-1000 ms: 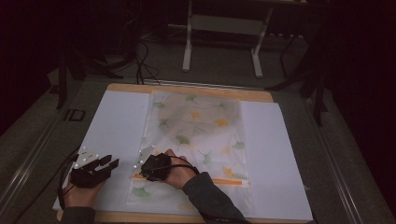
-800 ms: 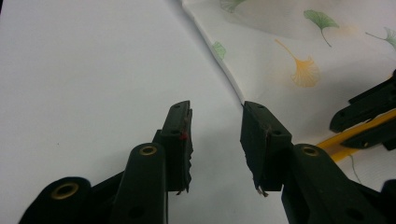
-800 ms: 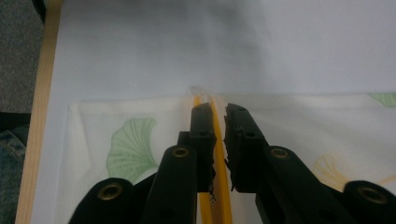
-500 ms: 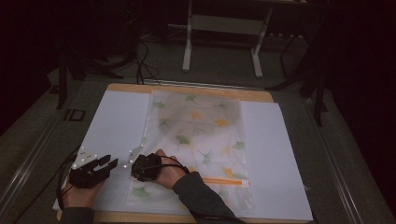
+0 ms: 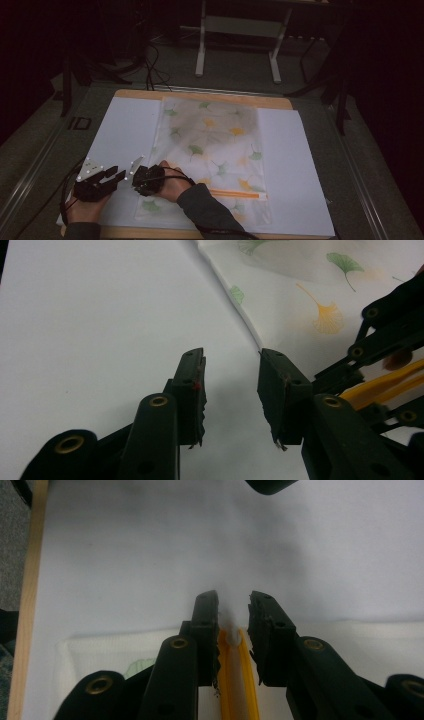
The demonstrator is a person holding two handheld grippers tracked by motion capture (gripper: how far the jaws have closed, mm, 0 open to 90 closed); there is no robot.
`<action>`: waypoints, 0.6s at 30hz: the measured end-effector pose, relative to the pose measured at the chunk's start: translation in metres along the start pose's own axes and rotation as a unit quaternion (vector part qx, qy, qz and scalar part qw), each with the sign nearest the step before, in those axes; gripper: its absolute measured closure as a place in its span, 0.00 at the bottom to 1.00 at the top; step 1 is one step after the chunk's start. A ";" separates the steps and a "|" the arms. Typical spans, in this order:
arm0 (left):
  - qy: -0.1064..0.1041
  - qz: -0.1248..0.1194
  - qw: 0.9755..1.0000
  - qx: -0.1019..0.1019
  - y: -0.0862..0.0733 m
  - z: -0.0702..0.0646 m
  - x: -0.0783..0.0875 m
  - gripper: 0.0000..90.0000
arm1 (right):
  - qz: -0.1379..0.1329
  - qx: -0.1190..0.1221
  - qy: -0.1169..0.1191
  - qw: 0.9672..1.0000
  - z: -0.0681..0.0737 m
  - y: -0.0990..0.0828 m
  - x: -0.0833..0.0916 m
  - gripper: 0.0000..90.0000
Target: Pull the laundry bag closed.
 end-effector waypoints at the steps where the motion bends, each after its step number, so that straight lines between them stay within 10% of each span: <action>1: 0.000 0.000 1.000 0.000 0.000 0.000 0.000 0.70 | 0.000 0.000 0.000 1.000 0.000 0.000 0.000 0.83; 18: 0.002 -0.003 1.000 0.004 -0.001 0.002 0.002 0.70 | 0.049 -0.006 -0.019 0.999 0.000 0.009 -0.013 0.86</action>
Point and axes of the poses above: each handheld gripper's, and its own axes: x roughly backward along the jaws, y roughly out of its top, z roughly to its left, the point moved 7 cm from there along -x, roughly forward along the jaws, and after that the axes turned 7 degrees about z, right-handed, at the moved point
